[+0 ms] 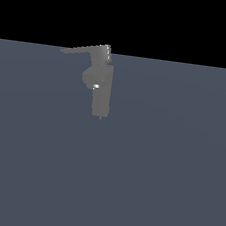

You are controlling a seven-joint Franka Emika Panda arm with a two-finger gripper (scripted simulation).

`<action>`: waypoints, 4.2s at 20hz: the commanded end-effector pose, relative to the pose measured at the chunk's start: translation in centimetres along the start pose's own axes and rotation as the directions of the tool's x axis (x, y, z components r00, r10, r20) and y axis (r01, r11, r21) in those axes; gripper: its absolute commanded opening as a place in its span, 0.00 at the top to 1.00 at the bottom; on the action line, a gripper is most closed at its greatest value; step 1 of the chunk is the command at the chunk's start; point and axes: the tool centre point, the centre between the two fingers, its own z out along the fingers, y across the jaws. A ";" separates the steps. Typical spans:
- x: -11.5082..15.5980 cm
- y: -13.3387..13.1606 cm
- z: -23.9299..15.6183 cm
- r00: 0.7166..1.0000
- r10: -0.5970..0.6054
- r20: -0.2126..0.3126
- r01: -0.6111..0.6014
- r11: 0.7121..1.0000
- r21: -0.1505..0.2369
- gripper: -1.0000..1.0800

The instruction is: Turn on the faucet by rotating a designated handle.

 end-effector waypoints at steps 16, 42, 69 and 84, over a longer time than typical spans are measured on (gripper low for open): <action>0.5 -1.2 0.9 0.998 -0.052 0.019 0.053 0.998 -0.024 1.00; 10.6 -3.5 -0.2 0.945 0.312 0.094 -0.318 0.947 0.052 1.00; 27.8 -8.8 7.0 0.528 0.831 0.174 -0.835 0.545 -0.071 1.00; 35.1 -13.2 15.1 0.206 0.975 0.081 -0.962 0.217 -0.164 1.00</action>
